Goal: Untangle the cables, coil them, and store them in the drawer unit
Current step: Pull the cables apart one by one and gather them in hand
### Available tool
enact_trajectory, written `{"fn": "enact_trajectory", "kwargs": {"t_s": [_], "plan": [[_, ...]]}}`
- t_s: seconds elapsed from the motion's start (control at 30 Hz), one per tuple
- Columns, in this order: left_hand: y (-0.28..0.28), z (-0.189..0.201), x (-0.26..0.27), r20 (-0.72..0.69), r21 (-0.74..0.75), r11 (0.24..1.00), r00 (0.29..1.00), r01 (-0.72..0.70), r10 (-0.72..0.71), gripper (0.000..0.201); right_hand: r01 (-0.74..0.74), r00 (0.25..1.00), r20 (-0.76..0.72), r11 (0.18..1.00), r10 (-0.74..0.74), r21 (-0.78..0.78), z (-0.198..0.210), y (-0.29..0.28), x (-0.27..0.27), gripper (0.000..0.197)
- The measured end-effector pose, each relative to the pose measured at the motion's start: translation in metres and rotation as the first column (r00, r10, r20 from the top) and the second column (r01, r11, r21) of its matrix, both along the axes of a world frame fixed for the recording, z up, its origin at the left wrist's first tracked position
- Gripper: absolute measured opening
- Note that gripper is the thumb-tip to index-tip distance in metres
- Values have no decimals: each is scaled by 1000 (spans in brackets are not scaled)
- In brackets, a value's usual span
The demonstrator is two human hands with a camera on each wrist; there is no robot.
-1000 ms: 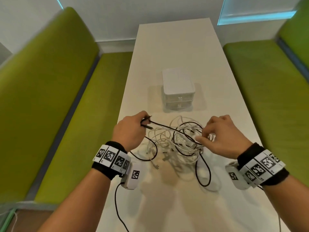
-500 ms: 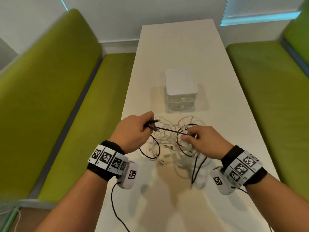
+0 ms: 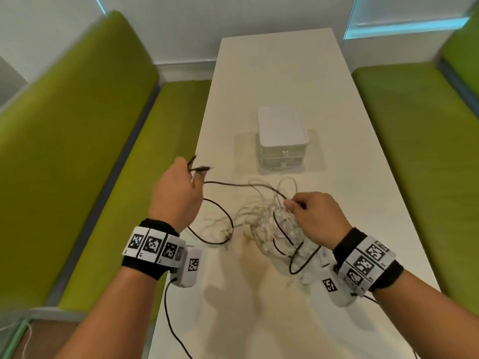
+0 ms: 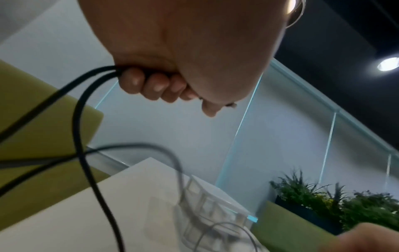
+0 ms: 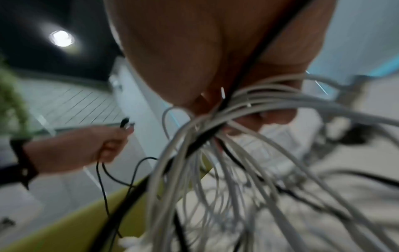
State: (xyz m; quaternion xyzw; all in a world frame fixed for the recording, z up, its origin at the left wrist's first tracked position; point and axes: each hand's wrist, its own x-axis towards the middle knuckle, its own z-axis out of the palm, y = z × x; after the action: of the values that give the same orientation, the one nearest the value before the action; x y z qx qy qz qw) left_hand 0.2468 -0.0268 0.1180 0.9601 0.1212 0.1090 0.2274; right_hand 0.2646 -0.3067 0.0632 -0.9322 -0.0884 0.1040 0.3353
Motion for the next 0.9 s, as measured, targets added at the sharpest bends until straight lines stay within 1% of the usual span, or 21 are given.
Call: {"fn": "enact_trajectory", "kwargs": {"t_s": [0.03, 0.07, 0.1, 0.13, 0.17, 0.2, 0.23, 0.27, 0.33, 0.37, 0.4, 0.43, 0.47, 0.5, 0.57, 0.6, 0.67, 0.73, 0.8, 0.83, 0.9], "plan": [[-9, 3, -5, 26, -19, 1000, 1000, 7, -7, 25, -67, 998, -7, 977, 67, -201, 1, 2, 0, 40], [-19, 3, -10, 45, -50, 996, 996, 76, -73, 23, -131, 990, -1, 926, 140, -355, 2, 5, 0, 38], [-31, 2, -14, 47, -91, 978, 981, 190, -186, 20, -192, 976, 12, 877, 219, -441, 3, 10, -1, 35], [-44, -1, -18, 27, -132, 940, 949, 315, -314, 19, -254, 949, 56, 856, 311, -451, 5, 14, -2, 32], [-57, -5, -22, -23, -162, 893, 903, 420, -429, 18, -313, 914, 114, 857, 389, -408, 6, 17, -2, 29], [-69, -10, -24, -90, -183, 851, 853, 492, -513, 18, -353, 878, 192, 865, 438, -357, 7, 20, -1, 27], [-78, -14, -25, -167, -192, 827, 813, 528, -558, 18, -375, 857, 235, 868, 458, -326, 9, 21, 0, 29], [-84, -17, -26, -215, -196, 819, 791, 540, -573, 18, -376, 847, 256, 866, 465, -329, 10, 20, 2, 35], [-86, -22, -24, -226, -220, 824, 795, 522, -563, 18, -386, 832, 291, 870, 472, -306, 11, 14, 3, 49], [-84, -23, -23, -221, -240, 828, 802, 506, -554, 19, -385, 849, 294, 895, 439, -225, 12, 9, 0, 50], [-81, -22, -21, -214, -266, 831, 811, 488, -545, 22, -363, 886, 271, 927, 376, -97, 13, 3, -1, 47], [-77, -21, -19, -204, -287, 836, 823, 468, -531, 26, -319, 927, 217, 948, 306, 26, 14, -3, -2, 47], [-74, -18, -17, -187, -299, 842, 838, 449, -513, 32, -278, 953, 157, 955, 260, 104, 15, -8, -3, 51], [-71, -14, -16, -169, -308, 851, 856, 425, -489, 36, -272, 959, 107, 957, 262, 97, 16, -13, -3, 54], [-65, -10, -14, -145, -354, 857, 884, 373, -445, 42, -319, 945, 51, 944, 324, -89, 15, -21, -3, 49], [-63, -9, -14, -152, -395, 849, 886, 351, -438, 45, -342, 934, 41, 921, 355, -185, 15, -21, -4, 44], [-62, -10, -15, -174, -465, 820, 873, 335, -455, 47, -389, 904, 68, 878, 422, -279, 14, -19, -7, 35], [-64, -10, -16, -155, -514, 795, 877, 322, -455, 45, -429, 859, 147, 846, 491, -318, 13, -15, -8, 25], [-63, -9, -15, -138, -517, 800, 892, 306, -430, 43, -435, 834, 212, 843, 509, -316, 16, -14, -9, 18], [-63, -8, -13, -131, -487, 816, 898, 311, -420, 41, -424, 827, 251, 851, 504, -309, 17, -14, -10, 15], [-62, -10, -9, -127, -359, 871, 907, 336, -402, 37, -394, 817, 333, 878, 470, -274, 16, -15, -12, 12]]}}
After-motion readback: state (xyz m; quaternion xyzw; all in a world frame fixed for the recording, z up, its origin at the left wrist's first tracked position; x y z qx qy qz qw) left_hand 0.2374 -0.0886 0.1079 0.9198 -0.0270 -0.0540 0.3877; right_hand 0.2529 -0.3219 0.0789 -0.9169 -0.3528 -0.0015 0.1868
